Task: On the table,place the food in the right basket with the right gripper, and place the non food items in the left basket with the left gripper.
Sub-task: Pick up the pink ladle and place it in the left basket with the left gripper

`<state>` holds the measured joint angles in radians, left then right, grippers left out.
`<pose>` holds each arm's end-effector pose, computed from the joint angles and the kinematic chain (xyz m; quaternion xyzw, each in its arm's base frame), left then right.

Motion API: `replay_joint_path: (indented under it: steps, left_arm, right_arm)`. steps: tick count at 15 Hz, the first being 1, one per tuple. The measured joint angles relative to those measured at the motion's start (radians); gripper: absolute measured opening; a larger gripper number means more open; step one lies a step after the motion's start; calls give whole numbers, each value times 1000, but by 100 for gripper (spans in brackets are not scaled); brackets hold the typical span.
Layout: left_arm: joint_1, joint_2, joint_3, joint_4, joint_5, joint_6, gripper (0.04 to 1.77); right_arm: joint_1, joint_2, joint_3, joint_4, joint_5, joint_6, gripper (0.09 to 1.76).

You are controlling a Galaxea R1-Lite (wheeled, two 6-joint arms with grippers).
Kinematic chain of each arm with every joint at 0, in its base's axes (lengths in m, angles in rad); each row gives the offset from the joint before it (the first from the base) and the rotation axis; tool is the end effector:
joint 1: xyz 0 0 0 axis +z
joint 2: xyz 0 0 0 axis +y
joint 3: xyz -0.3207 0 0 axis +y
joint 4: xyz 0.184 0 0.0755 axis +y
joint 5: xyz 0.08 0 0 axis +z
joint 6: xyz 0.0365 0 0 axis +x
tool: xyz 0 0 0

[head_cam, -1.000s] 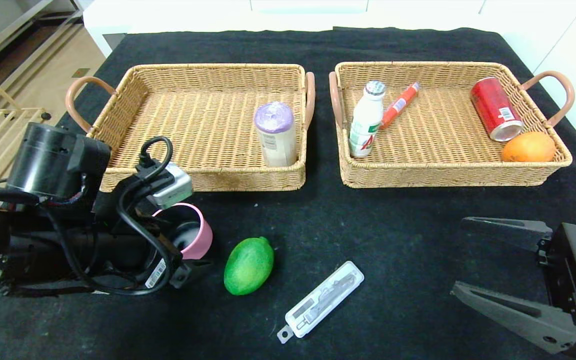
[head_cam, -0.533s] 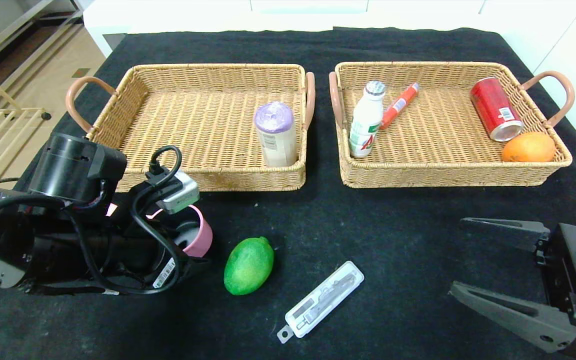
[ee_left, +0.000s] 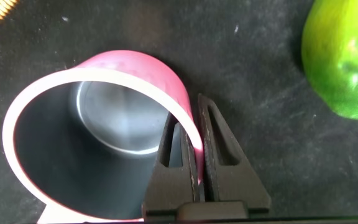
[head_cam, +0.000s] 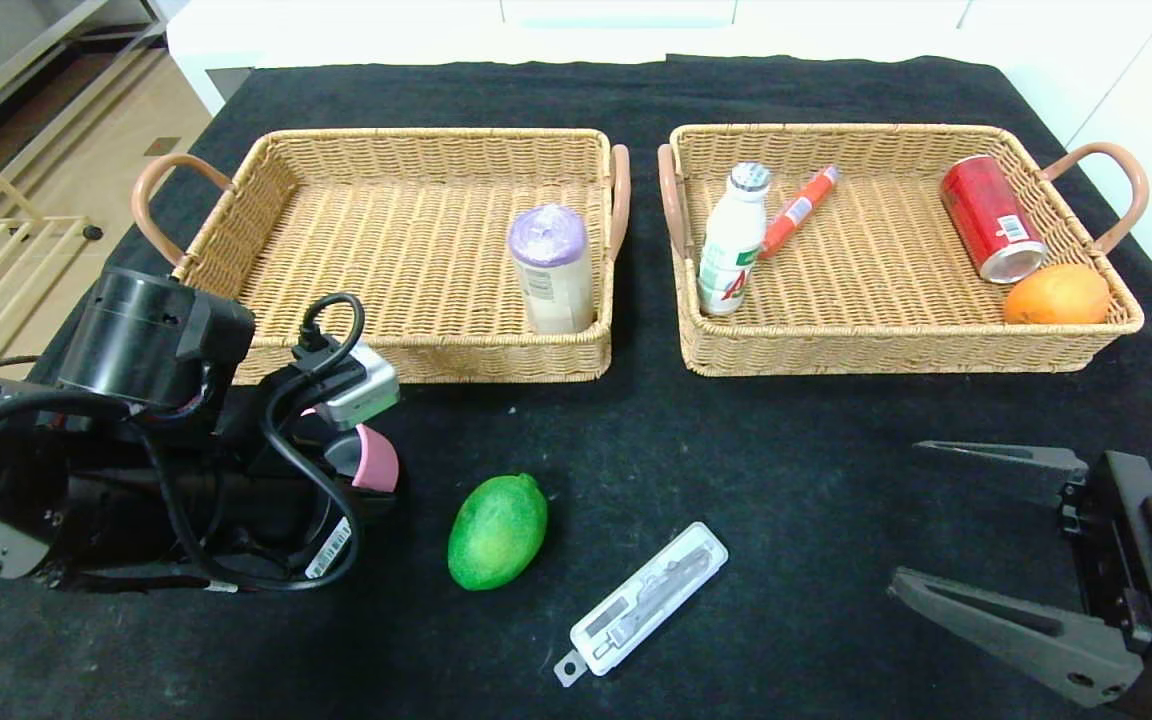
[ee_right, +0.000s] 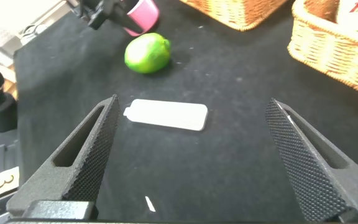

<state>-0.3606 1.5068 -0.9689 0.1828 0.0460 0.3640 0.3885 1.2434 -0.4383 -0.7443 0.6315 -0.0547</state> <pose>0.2473 -0.0915 0.2138 0.2373 0.3131 -0.2067 0.8961 0.1659 0.0912 0.2167 -0.0202 0.0168 0.4886 0.8721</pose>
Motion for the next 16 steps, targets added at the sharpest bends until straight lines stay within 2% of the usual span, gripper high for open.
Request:
replay_joint_path:
  steps: [11, 16]
  left_arm:
    - [-3, -2, 20, -11, -4, -3, 18]
    - [-4, -36, 4, -4, 9, -50, 18]
  right_arm:
    - [-4, 12, 2, 0, 1, 0, 171]
    - [-2, 10, 8, 0, 3, -6, 171]
